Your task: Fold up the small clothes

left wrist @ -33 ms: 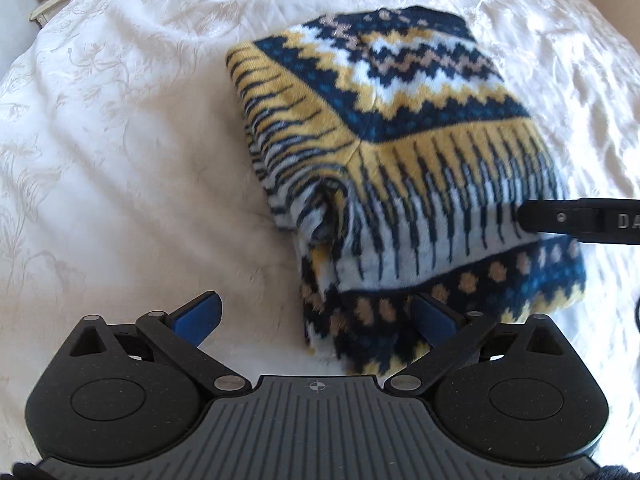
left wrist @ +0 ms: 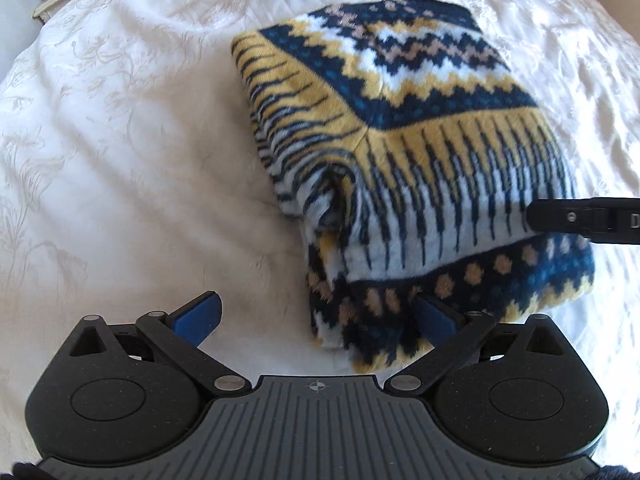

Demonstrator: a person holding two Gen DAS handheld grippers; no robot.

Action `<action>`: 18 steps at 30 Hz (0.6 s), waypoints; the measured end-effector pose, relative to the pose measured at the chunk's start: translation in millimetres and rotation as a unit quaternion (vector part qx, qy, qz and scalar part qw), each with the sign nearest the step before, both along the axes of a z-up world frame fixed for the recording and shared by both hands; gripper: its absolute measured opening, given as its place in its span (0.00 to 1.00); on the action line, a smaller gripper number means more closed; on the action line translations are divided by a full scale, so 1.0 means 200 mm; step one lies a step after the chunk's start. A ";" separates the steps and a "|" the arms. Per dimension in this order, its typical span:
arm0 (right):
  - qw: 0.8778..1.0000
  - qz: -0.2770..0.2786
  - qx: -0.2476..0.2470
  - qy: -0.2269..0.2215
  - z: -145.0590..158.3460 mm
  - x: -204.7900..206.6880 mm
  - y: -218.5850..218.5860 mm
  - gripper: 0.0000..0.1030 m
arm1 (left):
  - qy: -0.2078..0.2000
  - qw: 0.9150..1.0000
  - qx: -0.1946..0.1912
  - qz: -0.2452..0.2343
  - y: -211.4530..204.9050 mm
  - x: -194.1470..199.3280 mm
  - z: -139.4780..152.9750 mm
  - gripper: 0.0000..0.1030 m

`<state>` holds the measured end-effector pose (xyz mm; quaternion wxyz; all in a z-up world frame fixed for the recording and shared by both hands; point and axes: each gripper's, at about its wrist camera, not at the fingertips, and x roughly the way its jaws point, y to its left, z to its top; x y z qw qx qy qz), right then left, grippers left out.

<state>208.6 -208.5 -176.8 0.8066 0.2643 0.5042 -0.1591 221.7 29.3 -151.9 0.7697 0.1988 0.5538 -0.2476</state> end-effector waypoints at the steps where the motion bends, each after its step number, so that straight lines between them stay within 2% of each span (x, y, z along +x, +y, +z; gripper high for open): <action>1: 1.000 0.006 0.002 0.001 0.00 -0.01 0.01 1.00 | 0.006 1.000 -0.002 0.009 0.02 0.00 -0.01 1.00; 3: 1.000 0.020 0.003 -0.002 0.01 -0.03 0.02 1.00 | 0.015 0.999 -0.019 0.035 0.07 0.00 0.01 1.00; 7: 0.999 0.031 0.007 -0.025 0.08 -0.03 -0.03 1.00 | 0.019 0.996 -0.064 0.056 0.14 -0.01 0.10 1.00; 12: 0.997 0.040 0.033 -0.057 0.16 0.06 -0.16 1.00 | 0.038 0.987 -0.130 0.081 0.16 0.04 0.14 1.00; 15: 0.995 0.048 0.055 -0.061 0.16 0.13 -0.22 1.00 | 0.049 0.985 -0.141 0.087 0.12 0.07 0.09 1.00; 18: 0.993 0.060 0.080 -0.061 0.12 0.20 -0.26 1.00 | 0.058 0.986 -0.137 0.074 0.06 0.11 0.02 1.00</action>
